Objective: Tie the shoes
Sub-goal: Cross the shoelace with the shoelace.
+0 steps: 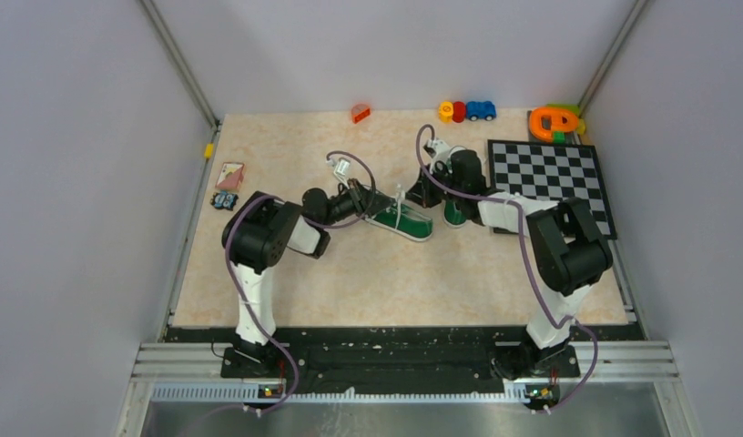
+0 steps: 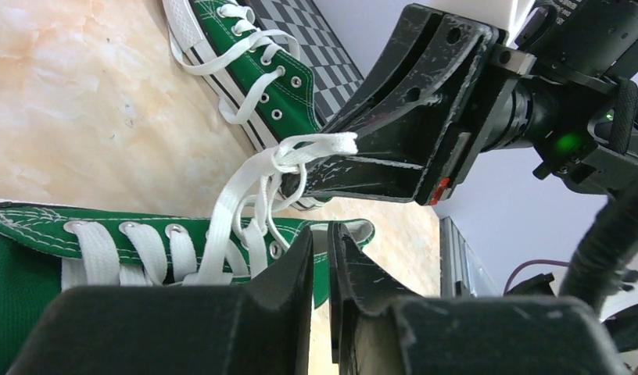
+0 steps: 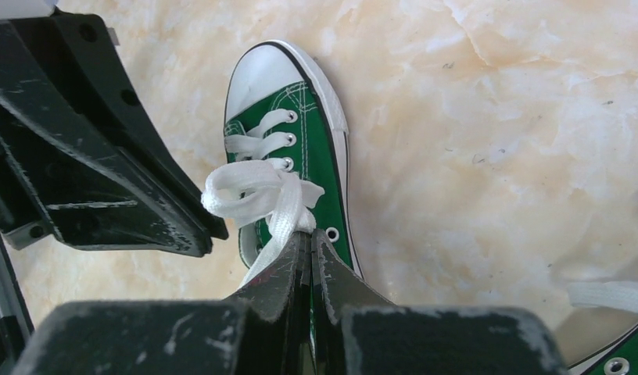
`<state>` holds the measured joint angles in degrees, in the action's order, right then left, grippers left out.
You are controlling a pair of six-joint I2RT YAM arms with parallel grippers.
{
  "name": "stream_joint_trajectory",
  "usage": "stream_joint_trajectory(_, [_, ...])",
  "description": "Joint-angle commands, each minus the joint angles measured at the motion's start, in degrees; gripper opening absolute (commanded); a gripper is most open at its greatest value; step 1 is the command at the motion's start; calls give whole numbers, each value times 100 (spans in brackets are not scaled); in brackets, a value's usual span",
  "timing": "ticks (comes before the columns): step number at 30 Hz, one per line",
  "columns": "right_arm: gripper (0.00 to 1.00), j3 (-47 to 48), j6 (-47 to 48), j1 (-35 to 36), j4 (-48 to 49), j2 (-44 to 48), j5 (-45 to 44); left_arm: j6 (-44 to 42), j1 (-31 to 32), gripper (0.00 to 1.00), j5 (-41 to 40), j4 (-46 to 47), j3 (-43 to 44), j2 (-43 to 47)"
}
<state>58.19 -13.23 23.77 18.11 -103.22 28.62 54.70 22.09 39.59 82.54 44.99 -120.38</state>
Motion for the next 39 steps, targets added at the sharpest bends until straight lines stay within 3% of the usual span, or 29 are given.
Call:
stream_joint_trajectory(1, [0, 122, 124, 123, 53, 306, 84, -799, -43, 16, -73, -604, -175, 664])
stream_joint_trajectory(5, [0, 125, 125, 170, 16, 324, 112, -1507, -23, 29, -239, -1637, -272, 1199])
stream_joint_trajectory(7, [0, 127, 117, 195, 9, 329, 117, -1908, -10, 57, -390, -2257, -295, 1560])
stream_joint_trajectory(9, [0, 124, 122, 222, -8, 337, 111, -2316, 32, 78, -650, -2875, -306, 1875])
stream_joint_trajectory(10, [0, 122, 115, 232, -6, 345, 117, -2479, 52, 84, -786, -3101, -308, 2020])
stream_joint_trajectory(14, [0, 96, 91, 266, -13, 367, 126, -2588, 81, 87, -1111, -3434, -379, 2364])
stream_joint_trajectory(17, [0, 58, 83, 275, -6, 397, 128, -2278, 55, 89, -1965, -3474, -700, 2721])
stream_joint_trajectory(20, [0, 29, 64, 286, 24, 405, 135, -2162, 8, 98, -2535, -3732, -1032, 3370])
stream_joint_trajectory(26, [0, 31, 40, 317, 51, 383, 136, -2499, 30, 98, -3632, -5201, -1181, 4825])
stream_joint_trajectory(28, [0, 35, 21, 322, 65, 373, 150, -1220, 13, 96, -5083, -5788, -1289, 5068])
stream_joint_trajectory(29, [0, 36, 15, 326, 76, 373, 159, -581, -97, 83, -5393, -6208, -1343, 5120])
stream_joint_trajectory(30, [0, 38, 7, 330, 86, 371, 155, -561, -187, 75, -5089, -5974, -1411, 5050])
stream_joint_trajectory(31, [0, 38, -2, 334, 87, 372, 153, -649, -232, 74, -4582, -5973, -1291, 4951])
stream_joint_trajectory(34, [0, 35, -7, 332, 88, 386, 154, -524, -233, 66, -3335, -7223, -212, 4248])
stream_joint_trajectory(36, [0, 21, -25, 339, 115, 398, 165, -199, -182, 56, -2656, -7090, 105, 3826])
stream_joint_trajectory(39, [0, 4, -35, 347, 124, 384, 173, 282, 44, 55, -2485, -6613, 201, 3424])
